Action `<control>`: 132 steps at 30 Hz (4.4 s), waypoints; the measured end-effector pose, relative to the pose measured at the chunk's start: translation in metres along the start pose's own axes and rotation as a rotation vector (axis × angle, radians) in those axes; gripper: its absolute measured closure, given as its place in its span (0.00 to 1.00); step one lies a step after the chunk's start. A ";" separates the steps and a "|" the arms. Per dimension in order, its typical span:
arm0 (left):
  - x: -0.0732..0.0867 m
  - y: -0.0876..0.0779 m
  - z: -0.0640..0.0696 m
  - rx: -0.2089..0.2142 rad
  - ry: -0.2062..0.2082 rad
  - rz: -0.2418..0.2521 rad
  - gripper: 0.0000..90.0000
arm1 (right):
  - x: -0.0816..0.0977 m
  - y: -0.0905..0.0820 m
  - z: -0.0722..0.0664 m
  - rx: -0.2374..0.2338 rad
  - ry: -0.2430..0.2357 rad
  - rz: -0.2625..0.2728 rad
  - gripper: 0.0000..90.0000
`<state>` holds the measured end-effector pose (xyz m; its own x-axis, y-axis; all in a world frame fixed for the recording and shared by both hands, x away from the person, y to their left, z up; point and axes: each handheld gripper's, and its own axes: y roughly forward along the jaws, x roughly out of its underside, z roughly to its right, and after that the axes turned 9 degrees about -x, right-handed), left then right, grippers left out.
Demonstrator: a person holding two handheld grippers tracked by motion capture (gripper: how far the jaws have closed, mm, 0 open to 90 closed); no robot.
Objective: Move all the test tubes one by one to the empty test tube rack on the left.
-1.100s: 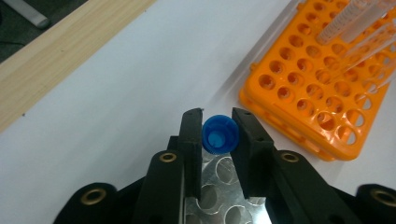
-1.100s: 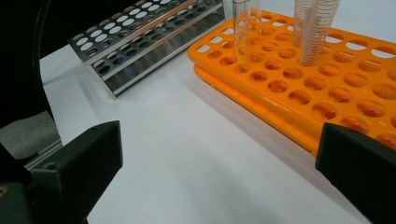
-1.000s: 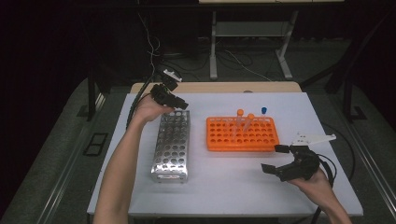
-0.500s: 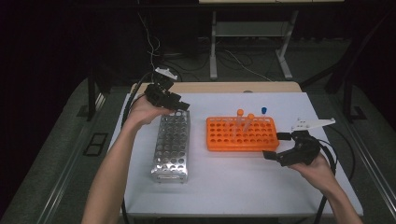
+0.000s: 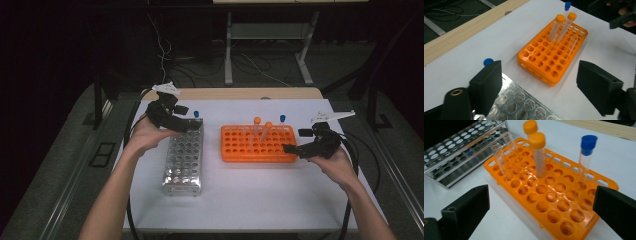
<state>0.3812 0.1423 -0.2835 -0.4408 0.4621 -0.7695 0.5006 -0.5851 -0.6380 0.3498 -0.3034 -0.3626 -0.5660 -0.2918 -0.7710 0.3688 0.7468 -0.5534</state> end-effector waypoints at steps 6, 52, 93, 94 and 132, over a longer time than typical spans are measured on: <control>0.014 -0.007 0.008 -0.003 -0.022 0.018 0.11 | -0.005 0.004 0.016 0.009 0.011 0.007 0.00; 0.039 -0.002 0.062 0.078 0.096 -0.059 0.00 | -0.037 0.023 0.024 0.191 -0.136 -0.075 0.84; 0.009 -0.004 0.084 0.146 0.212 -0.068 0.06 | -0.034 0.047 -0.121 -0.217 -0.340 -0.233 0.84; 0.009 -0.003 0.085 0.152 0.218 -0.071 0.07 | -0.035 0.051 -0.124 -0.224 -0.351 -0.239 0.84; -0.001 0.011 0.098 0.347 0.366 -0.204 0.82 | -0.043 0.104 -0.164 -0.335 -0.446 -0.280 0.84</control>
<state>0.3136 0.0701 -0.2873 -0.1839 0.7548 -0.6297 0.1296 -0.6164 -0.7767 0.2919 -0.1150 -0.3352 -0.2182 -0.6709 -0.7088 -0.0412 0.7319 -0.6801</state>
